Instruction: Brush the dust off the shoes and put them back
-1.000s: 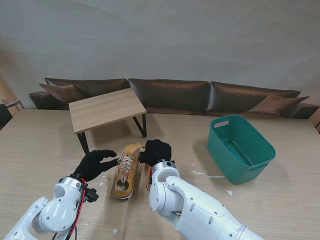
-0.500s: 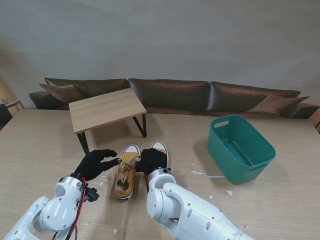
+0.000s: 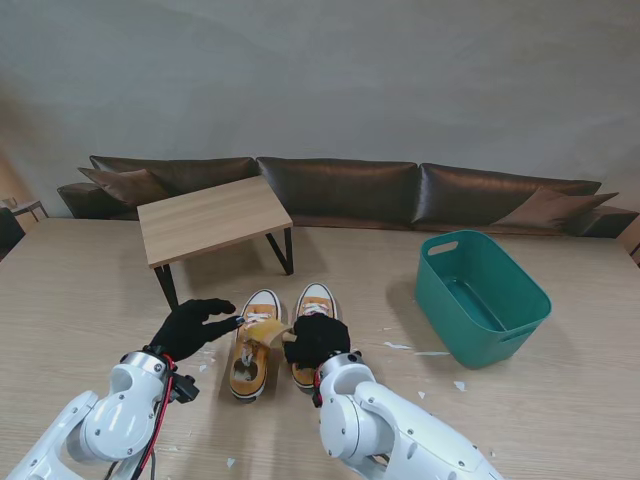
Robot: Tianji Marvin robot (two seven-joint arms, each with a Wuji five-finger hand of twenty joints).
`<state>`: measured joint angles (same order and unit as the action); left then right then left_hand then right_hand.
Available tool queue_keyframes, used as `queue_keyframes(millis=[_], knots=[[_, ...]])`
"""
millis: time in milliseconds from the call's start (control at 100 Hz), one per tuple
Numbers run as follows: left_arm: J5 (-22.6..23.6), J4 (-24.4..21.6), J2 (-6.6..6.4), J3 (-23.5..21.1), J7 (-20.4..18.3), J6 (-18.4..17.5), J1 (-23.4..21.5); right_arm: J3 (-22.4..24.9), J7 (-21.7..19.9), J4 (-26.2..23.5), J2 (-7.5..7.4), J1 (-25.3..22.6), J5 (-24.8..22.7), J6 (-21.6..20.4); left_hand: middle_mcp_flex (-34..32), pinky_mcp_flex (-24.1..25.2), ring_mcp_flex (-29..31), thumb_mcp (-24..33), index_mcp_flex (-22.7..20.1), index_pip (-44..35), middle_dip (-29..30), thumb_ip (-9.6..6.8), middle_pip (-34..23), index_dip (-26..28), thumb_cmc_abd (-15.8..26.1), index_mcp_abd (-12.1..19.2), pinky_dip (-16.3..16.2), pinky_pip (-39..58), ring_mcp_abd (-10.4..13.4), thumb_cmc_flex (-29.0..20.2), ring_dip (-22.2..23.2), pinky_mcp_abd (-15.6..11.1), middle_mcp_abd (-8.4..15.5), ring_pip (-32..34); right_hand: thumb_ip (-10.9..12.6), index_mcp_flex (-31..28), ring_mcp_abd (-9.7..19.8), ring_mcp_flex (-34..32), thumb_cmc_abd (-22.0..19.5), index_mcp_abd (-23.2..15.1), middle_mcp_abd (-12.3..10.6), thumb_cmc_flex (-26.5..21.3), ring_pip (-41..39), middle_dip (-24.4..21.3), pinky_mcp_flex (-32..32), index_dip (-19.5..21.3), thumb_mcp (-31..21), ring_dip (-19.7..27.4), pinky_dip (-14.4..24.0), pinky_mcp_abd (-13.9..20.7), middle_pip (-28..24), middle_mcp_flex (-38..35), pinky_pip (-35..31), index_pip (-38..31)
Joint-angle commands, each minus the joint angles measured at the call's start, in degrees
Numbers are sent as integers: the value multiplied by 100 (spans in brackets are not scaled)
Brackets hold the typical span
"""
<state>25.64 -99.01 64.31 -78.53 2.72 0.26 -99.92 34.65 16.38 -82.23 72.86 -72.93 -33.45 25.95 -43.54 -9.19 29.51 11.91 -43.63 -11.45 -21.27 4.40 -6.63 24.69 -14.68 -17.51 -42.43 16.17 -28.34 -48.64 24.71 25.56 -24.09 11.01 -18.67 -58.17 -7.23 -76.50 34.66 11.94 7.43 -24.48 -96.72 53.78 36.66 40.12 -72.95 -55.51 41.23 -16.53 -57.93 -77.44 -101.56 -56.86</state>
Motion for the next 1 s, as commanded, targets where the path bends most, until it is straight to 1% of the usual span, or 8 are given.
queue_keyframes(millis=[0, 160, 380, 760, 990], knots=[[-15, -14, 23, -9, -103, -6, -21, 16, -115, -100, -79, -121, -59, -94, 130, 60, -227, -174, 1, 43, 46, -263, 28, -5, 255, -36, -92, -174, -22, -123, 32, -1, -62, -98, 124, -576, 774, 126, -150, 714, 288, -313, -108, 84, 2908, 53, -514, 28, 38, -179, 107, -443, -35, -345], [-10, -25, 23, -15, -103, -10, -32, 188, -241, -331, -225, -307, -188, -287, 132, 54, -226, -177, -14, 37, 46, -264, 29, -2, 269, -40, -94, -171, -18, -124, 32, -4, -71, -97, 123, -575, 784, 125, -145, 713, 288, -313, -97, 84, 2907, 52, -516, 34, 36, -179, 107, -443, -30, -346], [-11, -43, 22, -24, -104, -12, -49, 426, -361, -603, -345, -466, -299, -387, 131, 53, -224, -186, -19, 37, 45, -265, 29, -2, 289, -48, -94, -172, -28, -126, 31, 3, -67, -97, 121, -575, 780, 126, -151, 725, 292, -313, -104, 87, 2907, 48, -520, 33, 34, -180, 105, -443, -29, -347], [-5, -47, 16, -33, -130, -10, -53, 953, -508, -1008, -472, -639, -405, -412, 130, 59, -223, -204, -20, 38, 46, -268, 30, -1, 317, -67, -91, -177, -33, -141, 29, 3, -67, -100, 127, -583, 761, 127, -149, 728, 304, -321, -111, 90, 2903, 50, -514, 31, 30, -199, 104, -444, -18, -348], [-3, -43, 16, -29, -134, -5, -49, 1256, -488, -1095, -486, -638, -473, -230, 121, 56, -228, -221, -27, 36, 46, -271, 27, 2, 316, -56, -92, -175, -30, -152, 27, 6, -76, -105, 131, -585, 744, 128, -157, 748, 318, -338, -112, 92, 2902, 45, -502, 32, 25, -218, 107, -439, -8, -338]])
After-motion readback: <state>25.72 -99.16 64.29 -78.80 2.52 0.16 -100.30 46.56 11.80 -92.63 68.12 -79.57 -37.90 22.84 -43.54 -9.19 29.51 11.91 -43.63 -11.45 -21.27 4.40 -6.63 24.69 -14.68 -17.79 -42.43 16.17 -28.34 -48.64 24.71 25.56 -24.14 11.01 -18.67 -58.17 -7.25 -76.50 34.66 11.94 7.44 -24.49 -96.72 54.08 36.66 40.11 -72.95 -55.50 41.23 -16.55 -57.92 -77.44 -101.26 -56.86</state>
